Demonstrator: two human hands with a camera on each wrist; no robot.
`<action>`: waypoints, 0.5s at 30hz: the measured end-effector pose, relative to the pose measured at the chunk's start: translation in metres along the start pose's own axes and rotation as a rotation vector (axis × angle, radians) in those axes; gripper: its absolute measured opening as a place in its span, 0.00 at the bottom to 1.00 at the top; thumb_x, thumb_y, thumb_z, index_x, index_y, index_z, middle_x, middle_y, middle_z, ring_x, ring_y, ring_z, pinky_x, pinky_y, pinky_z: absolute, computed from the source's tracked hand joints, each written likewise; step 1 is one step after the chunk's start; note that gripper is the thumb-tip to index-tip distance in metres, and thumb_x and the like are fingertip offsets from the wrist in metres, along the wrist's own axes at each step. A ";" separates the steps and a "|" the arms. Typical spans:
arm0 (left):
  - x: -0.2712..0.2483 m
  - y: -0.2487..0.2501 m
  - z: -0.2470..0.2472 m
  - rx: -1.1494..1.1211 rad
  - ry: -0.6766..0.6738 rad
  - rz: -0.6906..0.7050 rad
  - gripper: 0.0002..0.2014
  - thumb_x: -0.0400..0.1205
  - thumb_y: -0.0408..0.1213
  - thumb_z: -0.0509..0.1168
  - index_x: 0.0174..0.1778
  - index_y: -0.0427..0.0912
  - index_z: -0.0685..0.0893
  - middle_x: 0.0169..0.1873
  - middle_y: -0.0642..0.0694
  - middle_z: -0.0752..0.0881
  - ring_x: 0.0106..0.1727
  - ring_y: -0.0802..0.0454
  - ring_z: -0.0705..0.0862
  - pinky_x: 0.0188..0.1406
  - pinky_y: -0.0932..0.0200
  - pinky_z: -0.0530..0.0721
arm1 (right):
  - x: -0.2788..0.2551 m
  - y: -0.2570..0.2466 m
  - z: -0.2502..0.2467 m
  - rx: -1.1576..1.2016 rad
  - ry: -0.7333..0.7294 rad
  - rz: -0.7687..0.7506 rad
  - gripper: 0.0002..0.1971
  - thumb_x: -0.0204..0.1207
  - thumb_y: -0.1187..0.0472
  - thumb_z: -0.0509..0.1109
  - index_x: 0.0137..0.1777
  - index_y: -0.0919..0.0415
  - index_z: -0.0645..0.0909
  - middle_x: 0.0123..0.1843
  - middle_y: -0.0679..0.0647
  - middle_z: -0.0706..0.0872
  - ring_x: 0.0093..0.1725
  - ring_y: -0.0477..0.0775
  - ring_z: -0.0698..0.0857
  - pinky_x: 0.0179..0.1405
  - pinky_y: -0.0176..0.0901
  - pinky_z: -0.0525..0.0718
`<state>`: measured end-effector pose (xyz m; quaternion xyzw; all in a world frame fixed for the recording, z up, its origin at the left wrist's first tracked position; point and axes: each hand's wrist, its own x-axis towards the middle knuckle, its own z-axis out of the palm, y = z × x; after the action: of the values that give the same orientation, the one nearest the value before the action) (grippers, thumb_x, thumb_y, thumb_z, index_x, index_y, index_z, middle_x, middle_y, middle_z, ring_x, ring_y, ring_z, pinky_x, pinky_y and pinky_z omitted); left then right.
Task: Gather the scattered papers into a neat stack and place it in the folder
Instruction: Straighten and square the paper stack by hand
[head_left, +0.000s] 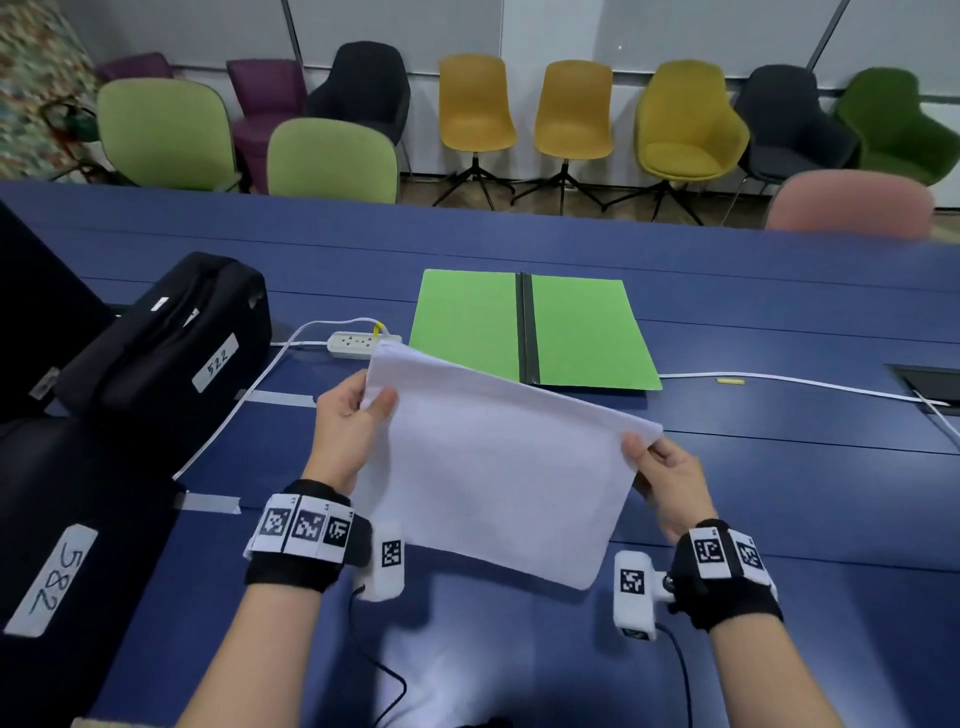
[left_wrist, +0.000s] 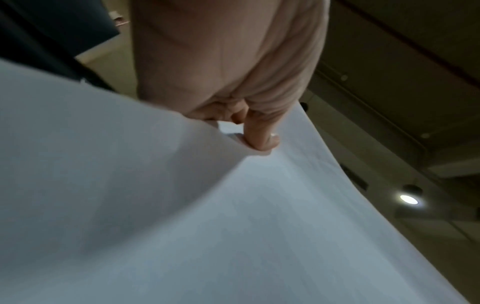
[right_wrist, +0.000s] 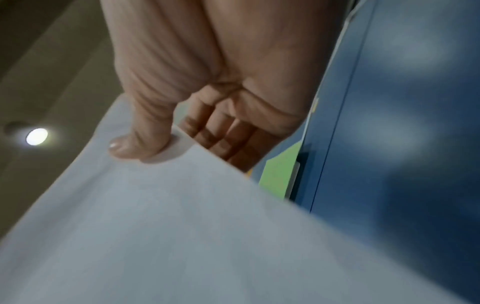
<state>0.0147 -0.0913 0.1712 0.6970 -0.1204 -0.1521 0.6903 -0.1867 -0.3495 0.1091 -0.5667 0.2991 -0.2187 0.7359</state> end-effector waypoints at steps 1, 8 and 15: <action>0.000 -0.006 0.001 -0.041 0.006 -0.033 0.13 0.83 0.25 0.61 0.47 0.48 0.86 0.38 0.49 0.89 0.35 0.56 0.86 0.37 0.63 0.85 | -0.002 0.001 0.004 0.029 -0.032 0.028 0.42 0.35 0.34 0.85 0.49 0.59 0.86 0.42 0.50 0.93 0.39 0.47 0.91 0.38 0.38 0.89; 0.001 -0.031 0.016 -0.072 0.029 -0.136 0.08 0.86 0.34 0.60 0.54 0.44 0.84 0.51 0.42 0.89 0.48 0.46 0.86 0.48 0.52 0.86 | 0.005 -0.014 0.026 -0.051 0.138 -0.104 0.08 0.76 0.54 0.71 0.43 0.57 0.85 0.30 0.46 0.90 0.30 0.48 0.87 0.34 0.43 0.85; 0.008 -0.039 0.047 -0.115 -0.053 -0.066 0.10 0.86 0.34 0.59 0.62 0.46 0.79 0.57 0.48 0.85 0.56 0.54 0.84 0.58 0.59 0.81 | 0.011 -0.021 0.048 -0.040 0.114 -0.226 0.02 0.75 0.57 0.72 0.42 0.52 0.85 0.35 0.43 0.88 0.34 0.41 0.83 0.37 0.34 0.83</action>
<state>0.0023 -0.1368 0.1321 0.6555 -0.1068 -0.2001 0.7204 -0.1449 -0.3285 0.1362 -0.5980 0.2791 -0.3260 0.6769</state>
